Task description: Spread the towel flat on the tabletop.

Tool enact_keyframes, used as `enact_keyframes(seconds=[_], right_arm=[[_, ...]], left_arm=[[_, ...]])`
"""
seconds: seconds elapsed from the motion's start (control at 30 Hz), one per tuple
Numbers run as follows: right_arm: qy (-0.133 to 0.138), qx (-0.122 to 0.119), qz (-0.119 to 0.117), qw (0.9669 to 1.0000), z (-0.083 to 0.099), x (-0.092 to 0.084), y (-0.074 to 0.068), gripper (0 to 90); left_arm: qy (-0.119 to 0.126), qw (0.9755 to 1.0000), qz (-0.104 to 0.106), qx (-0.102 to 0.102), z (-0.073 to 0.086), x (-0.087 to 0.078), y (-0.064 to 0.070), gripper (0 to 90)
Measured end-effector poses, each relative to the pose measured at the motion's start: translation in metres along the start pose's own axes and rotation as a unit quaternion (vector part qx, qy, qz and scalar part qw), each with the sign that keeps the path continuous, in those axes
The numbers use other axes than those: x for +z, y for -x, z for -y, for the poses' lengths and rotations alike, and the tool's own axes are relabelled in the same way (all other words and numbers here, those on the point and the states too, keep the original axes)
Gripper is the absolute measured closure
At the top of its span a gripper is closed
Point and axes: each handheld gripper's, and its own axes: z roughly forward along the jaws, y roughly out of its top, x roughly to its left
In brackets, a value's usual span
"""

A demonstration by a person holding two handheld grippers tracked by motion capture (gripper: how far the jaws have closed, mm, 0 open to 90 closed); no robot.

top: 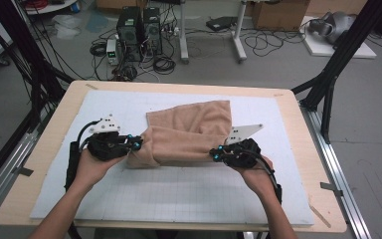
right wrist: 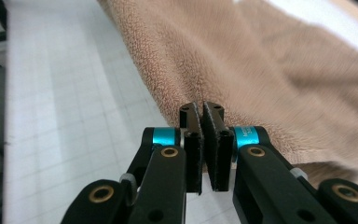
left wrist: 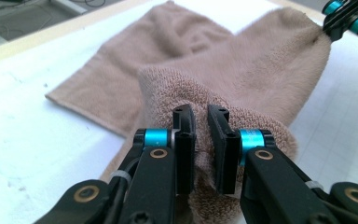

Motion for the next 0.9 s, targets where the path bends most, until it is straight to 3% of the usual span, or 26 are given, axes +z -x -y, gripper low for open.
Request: enact_keyframes(seconds=[0.13,0.2,0.27,0.4,0.63,0.7,0.77,0.9], right_arm=[[0.017,-0.011,0.002,0.9998,-0.011,-0.020,-0.003,87.1],[0.017,-0.017,0.003,0.9997,-0.013,-0.026,-0.003,87.1],[0.012,-0.009,0.006,0.9999,-0.013,-0.025,0.000,87.1],[-0.014,0.017,0.009,0.9997,-0.005,0.001,0.015,87.0],[-0.059,0.081,0.010,0.9950,0.016,0.052,0.052,86.9],[-0.066,0.090,0.006,0.9937,0.021,0.061,0.059,86.9],[-0.073,0.097,0.003,0.9927,0.023,0.067,0.062,86.8],[-0.063,0.104,-0.001,0.9926,0.024,0.066,0.065,84.8]], left_arm=[[0.006,0.9999,0.013,0.005,-0.007,-0.007,0.002,81.1],[-0.007,0.9998,0.010,0.014,-0.006,-0.004,0.003,81.1],[-0.023,0.9994,-0.001,0.027,-0.003,0.004,0.001,80.8],[-0.066,0.9967,-0.027,0.039,0.009,0.028,-0.010,80.5],[-0.122,0.9912,-0.051,-0.005,0.027,0.063,-0.046,81.9],[-0.123,0.9910,-0.050,-0.018,0.030,0.068,-0.052,81.4],[-0.118,0.9918,-0.048,-0.018,0.030,0.067,-0.053,80.5],[-0.103,0.9930,-0.053,-0.022,0.026,0.052,-0.053,75.9]])
